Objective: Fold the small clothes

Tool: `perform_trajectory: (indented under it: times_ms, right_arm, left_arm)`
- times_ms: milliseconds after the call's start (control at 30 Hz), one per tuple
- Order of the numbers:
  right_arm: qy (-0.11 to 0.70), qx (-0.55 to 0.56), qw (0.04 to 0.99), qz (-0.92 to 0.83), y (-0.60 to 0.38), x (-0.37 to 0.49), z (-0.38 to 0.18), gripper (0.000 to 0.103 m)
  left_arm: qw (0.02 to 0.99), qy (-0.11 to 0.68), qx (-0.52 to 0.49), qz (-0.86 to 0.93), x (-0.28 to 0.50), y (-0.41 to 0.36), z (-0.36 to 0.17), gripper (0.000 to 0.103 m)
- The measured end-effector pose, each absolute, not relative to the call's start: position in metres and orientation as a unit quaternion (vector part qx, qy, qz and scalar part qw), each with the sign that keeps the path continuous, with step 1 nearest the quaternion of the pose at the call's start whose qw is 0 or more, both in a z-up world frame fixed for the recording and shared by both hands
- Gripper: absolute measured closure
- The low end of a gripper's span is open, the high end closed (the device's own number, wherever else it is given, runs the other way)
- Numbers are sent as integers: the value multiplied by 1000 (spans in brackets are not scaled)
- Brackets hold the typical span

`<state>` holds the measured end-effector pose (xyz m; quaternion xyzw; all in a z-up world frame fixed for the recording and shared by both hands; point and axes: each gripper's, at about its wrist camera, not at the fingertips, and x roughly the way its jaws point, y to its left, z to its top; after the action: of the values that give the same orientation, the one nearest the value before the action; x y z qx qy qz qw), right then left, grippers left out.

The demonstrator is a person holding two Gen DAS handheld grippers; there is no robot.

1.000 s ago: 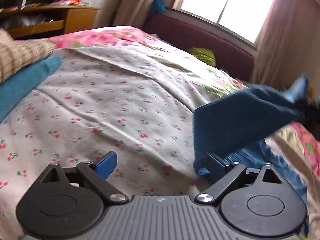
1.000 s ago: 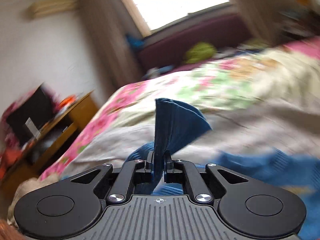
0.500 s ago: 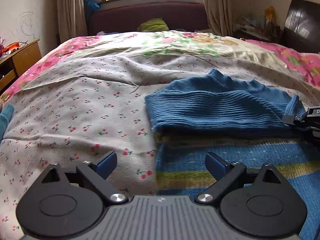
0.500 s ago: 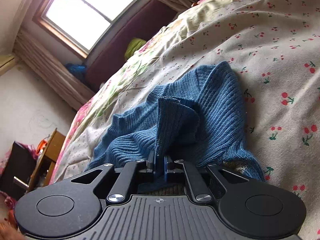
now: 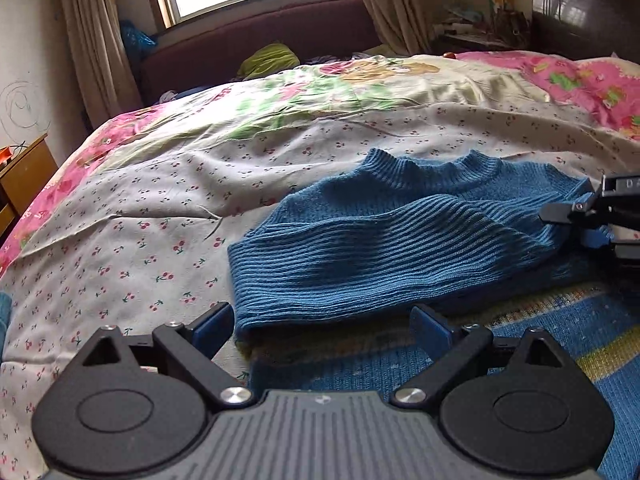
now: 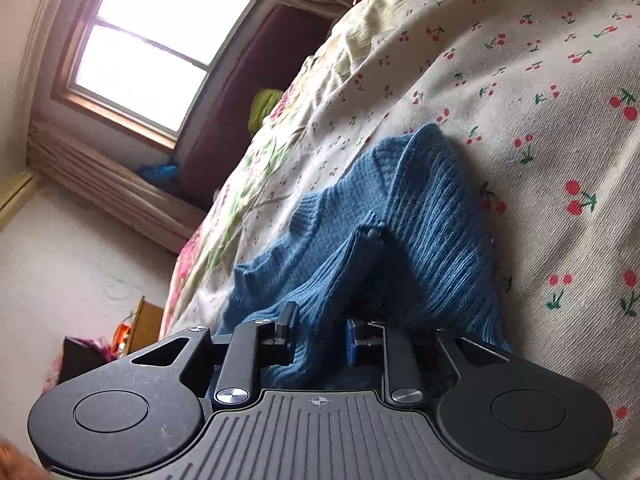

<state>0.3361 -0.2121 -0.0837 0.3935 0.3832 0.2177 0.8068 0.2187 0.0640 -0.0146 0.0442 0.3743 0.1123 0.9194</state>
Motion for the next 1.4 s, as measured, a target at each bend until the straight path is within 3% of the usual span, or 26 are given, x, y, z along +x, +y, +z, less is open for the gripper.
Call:
perform_trajectory:
  times_ms: [67,300,433,833,1400]
  right_arm:
    - [378,392,811,213,-213,336,-82,93]
    - [274,366,850,262,-222,321,-41,95]
    - [372,360,835,185,-230,335,-82,95]
    - [375,403,807,211,-237,339,-89,88]
    - [377,434,792,203,-238,342,-96,89]
  left_arm:
    - [918,379,47,110,220,62,-15,0]
    - [928,352,52,110,217,53,-1,0]
    - [918,378,56,108,225,48,-18,0]
    - [917,374,70,120,219,57,-19,0]
    - [901,397,32,170,233,88,-37,0]
